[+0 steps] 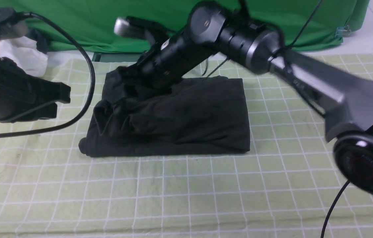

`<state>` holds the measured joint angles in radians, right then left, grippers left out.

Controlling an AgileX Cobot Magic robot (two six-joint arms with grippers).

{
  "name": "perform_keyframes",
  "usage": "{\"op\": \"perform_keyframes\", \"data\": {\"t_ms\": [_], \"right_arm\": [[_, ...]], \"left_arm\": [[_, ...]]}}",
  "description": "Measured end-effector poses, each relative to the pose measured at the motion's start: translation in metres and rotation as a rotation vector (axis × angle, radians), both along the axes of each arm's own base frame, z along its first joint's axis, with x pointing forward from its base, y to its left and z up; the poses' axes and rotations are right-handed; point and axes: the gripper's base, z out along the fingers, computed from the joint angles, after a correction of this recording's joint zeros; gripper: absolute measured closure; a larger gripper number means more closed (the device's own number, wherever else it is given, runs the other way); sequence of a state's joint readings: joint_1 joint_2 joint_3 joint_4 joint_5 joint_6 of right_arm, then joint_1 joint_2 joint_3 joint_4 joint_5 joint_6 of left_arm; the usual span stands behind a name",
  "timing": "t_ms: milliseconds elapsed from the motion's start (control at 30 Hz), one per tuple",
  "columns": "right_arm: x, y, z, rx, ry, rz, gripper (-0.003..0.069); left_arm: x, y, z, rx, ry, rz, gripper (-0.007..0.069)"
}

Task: Fold a long-sleeved shirt over a green coffee tablecloth.

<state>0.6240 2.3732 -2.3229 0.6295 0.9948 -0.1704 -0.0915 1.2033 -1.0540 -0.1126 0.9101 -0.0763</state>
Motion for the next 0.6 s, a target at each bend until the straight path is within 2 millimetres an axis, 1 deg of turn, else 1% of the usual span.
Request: {"op": "perform_keyframes", "data": {"t_ms": [67, 100, 167, 200, 300, 367, 433, 500, 533, 567, 600], "right_arm": [[0.009, -0.023, 0.015, -0.080, -0.045, -0.009, 0.0341], [0.014, -0.037, 0.024, -0.125, -0.065, -0.020, 0.0446], [0.024, -0.061, 0.034, -0.208, -0.105, -0.050, 0.0582], [0.028, -0.072, 0.038, -0.244, -0.124, -0.069, 0.0613], [0.036, -0.097, 0.043, -0.307, -0.140, -0.116, 0.0647], [0.038, -0.107, 0.041, -0.348, -0.137, -0.131, 0.0651], [0.037, -0.114, 0.043, -0.371, -0.142, -0.136, 0.0652], [0.035, -0.122, 0.042, -0.404, -0.136, -0.139, 0.0652], [0.033, -0.128, 0.042, -0.422, -0.129, -0.141, 0.0652], [0.027, -0.139, 0.046, -0.443, -0.117, -0.145, 0.0653], [0.024, -0.144, 0.046, -0.453, -0.110, -0.144, 0.0654]], "left_arm": [[0.004, -0.001, -0.003, -0.015, 0.007, 0.006, 0.0613], [0.009, -0.002, -0.007, -0.027, 0.016, 0.010, 0.0613], [0.020, -0.006, -0.016, -0.061, 0.033, 0.022, 0.0613], [0.027, -0.007, -0.022, -0.075, 0.047, 0.026, 0.0612], [0.051, -0.012, -0.035, -0.106, 0.085, 0.035, 0.0602], [0.069, -0.014, -0.043, -0.107, 0.109, 0.024, 0.0580], [0.078, -0.015, -0.045, -0.104, 0.114, 0.012, 0.0562], [0.090, -0.017, -0.052, -0.103, 0.134, 0.005, 0.0529], [0.099, -0.018, -0.055, -0.101, 0.140, -0.001, 0.0494], [0.111, -0.019, -0.062, -0.098, 0.161, -0.007, 0.0445], [0.117, -0.020, -0.067, -0.095, 0.171, -0.012, 0.0407]]}}
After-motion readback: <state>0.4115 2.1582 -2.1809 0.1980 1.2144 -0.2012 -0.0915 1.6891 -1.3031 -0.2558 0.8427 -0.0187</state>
